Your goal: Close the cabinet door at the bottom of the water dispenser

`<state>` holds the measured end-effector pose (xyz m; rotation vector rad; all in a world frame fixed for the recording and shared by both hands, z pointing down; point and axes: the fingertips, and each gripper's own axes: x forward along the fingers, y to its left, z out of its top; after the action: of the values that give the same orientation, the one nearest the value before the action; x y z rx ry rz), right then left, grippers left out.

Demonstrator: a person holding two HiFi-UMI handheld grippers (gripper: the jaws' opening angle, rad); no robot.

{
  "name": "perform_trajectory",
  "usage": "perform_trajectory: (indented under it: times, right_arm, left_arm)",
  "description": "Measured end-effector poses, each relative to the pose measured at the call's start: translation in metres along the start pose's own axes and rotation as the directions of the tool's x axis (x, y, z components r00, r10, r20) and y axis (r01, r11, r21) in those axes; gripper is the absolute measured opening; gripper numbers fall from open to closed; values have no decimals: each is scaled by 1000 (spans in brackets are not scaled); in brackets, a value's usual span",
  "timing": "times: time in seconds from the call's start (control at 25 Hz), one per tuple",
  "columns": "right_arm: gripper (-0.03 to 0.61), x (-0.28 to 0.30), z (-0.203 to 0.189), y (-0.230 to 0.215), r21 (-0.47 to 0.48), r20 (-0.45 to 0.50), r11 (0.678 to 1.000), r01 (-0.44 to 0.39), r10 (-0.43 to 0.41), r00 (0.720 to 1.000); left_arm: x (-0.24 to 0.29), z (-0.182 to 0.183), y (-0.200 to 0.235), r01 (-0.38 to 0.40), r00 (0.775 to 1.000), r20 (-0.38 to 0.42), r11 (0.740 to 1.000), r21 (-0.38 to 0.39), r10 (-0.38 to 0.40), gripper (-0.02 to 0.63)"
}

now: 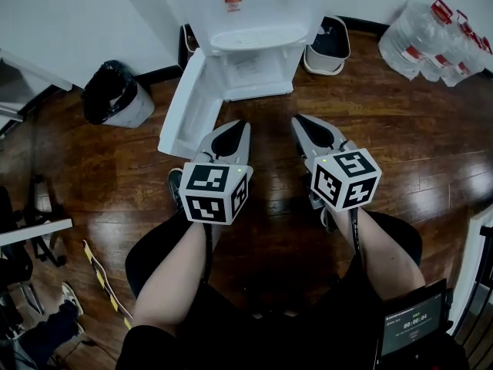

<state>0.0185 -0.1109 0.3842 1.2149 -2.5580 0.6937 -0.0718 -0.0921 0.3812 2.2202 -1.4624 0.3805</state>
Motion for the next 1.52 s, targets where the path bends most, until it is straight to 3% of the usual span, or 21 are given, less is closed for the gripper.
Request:
perform_trajectory:
  times: [0.68, 0.8, 0.88, 0.96, 1.0, 1.04, 1.12, 1.16, 1.28, 1.4, 1.52]
  right_arm:
    - [6, 24, 13, -10, -7, -8, 1000, 29, -29, 1000]
    - [6, 34, 13, -18, 6, -18, 1000, 25, -25, 1000]
    - [6, 41, 14, -24, 15, -26, 1000, 23, -22, 999]
    - [6, 49, 15, -29, 18, -33, 1000, 26, -25, 999]
    - [6, 53, 17, -32, 18, -35, 999, 29, -29, 999]
    - [6, 58, 19, -35, 18, -36, 999, 32, -32, 999]
    - [6, 68, 24, -39, 14, -36, 999, 33, -33, 999]
    - [6, 73, 27, -41, 12, -35, 999, 31, -30, 999]
    - [6, 86, 31, -45, 9, -39, 1000, 25, -25, 999]
    - [6, 96, 33, -51, 16, -46, 999, 28, -27, 999]
    - [6, 104, 32, -55, 32, -58, 999, 28, -26, 998]
  left_arm:
    - [21, 13, 4, 69, 997, -34, 998, 12, -68, 38]
    - [23, 20, 26, 29, 999, -39, 998, 52, -27, 37]
    - [18, 30, 56, -49, 998, -30, 992, 115, 53, 20]
    - [13, 31, 101, -163, 982, -62, 963, 215, 180, 21]
    - [10, 26, 126, -215, 963, -100, 938, 273, 250, 37]
    - [8, 18, 148, -247, 939, -151, 912, 328, 309, 110]
    - [4, 1, 179, -251, 891, -258, 879, 406, 374, 207]
    - [3, -4, 188, -237, 875, -299, 875, 422, 381, 232]
    - [4, -17, 196, -174, 867, -379, 909, 379, 324, 232]
    - [7, -33, 183, -95, 865, -462, 968, 234, 197, 238]
    - [8, -41, 179, -57, 855, -498, 981, 186, 144, 268]
